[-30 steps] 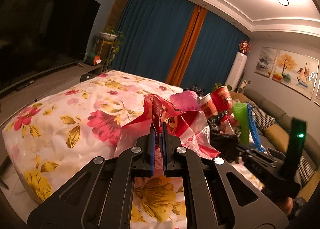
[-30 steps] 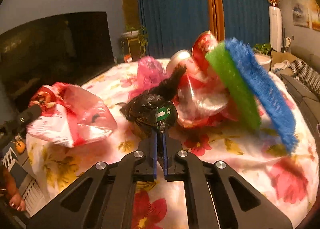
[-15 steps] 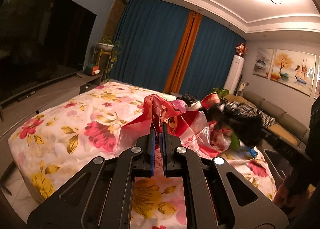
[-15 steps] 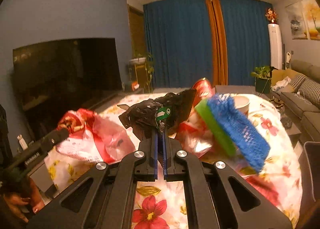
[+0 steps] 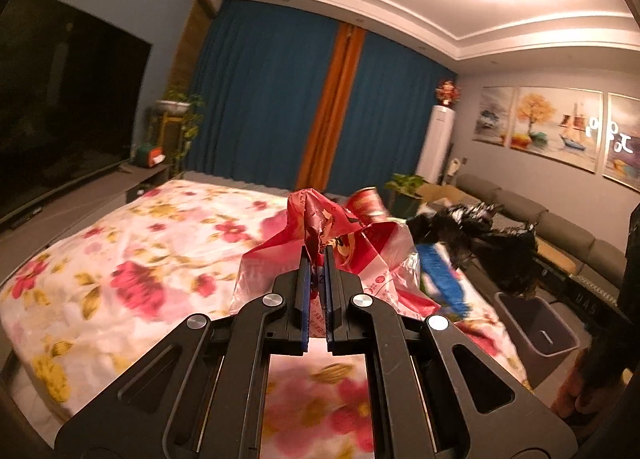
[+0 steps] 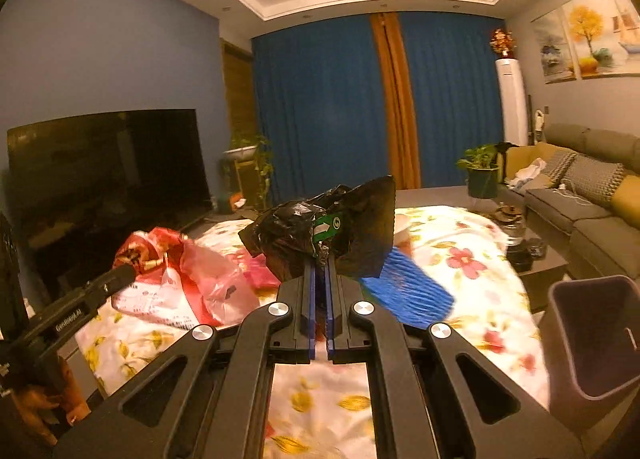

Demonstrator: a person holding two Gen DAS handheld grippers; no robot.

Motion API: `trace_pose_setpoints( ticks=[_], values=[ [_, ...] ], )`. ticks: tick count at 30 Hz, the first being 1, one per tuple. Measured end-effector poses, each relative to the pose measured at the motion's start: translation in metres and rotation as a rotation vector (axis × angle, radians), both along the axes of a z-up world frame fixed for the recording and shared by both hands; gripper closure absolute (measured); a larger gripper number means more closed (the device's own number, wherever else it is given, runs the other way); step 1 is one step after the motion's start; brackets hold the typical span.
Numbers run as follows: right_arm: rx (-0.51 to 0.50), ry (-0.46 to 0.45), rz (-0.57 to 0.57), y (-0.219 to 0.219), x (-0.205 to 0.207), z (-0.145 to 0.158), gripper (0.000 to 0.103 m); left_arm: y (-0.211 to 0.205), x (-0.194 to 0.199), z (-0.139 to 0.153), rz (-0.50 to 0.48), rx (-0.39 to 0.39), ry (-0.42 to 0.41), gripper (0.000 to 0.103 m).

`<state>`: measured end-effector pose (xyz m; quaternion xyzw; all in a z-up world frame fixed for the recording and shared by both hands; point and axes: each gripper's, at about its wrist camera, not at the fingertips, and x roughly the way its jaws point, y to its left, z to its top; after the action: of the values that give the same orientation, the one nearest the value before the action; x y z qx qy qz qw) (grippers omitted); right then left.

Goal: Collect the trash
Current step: 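Lift both bags and carry them over the grey trash bin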

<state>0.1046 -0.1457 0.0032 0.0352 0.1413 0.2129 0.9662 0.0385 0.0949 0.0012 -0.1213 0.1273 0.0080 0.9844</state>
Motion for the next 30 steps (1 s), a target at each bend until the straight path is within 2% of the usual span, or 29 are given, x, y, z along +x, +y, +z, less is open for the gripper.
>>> trace_pose_setpoints(
  ticks=[13, 23, 30],
  values=[
    [0.014, -0.019, -0.215, -0.096, -0.007, 0.003, 0.098, -0.099, 0.048, 0.01, -0.208, 0.037, -0.028, 0.098],
    [-0.009, -0.045, -0.481, -0.191, -0.016, -0.001, 0.098, -0.209, 0.08, 0.011, -0.394, 0.076, -0.073, 0.098],
    [0.023, -0.001, -0.61, -0.248, -0.007, -0.016, 0.098, -0.276, 0.105, 0.0, -0.495, 0.089, -0.07, 0.098]
  ],
)
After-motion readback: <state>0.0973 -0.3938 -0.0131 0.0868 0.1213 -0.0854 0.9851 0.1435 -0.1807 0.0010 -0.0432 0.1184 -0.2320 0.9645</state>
